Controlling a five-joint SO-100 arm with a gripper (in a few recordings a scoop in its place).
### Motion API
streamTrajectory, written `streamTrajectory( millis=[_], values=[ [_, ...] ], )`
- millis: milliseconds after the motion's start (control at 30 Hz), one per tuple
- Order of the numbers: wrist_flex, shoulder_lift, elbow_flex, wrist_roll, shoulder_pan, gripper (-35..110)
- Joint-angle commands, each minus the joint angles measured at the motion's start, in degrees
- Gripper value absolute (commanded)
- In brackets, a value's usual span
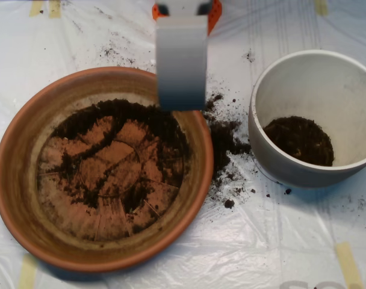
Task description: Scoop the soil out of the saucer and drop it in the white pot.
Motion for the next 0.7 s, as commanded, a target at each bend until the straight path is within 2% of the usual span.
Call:
streamTrajectory(
  millis=[0,267,500,667],
  values=[
    [-5.98,4.66,9.4,0.44,6.24,40],
    [-19.42,1.93,30.67,-4.39,11.95,42],
    [-21.53,-8.35,31.55,-6.59,12.13,49],
    [-20.04,-17.93,26.1,-7.03,11.78,51]
  ],
)
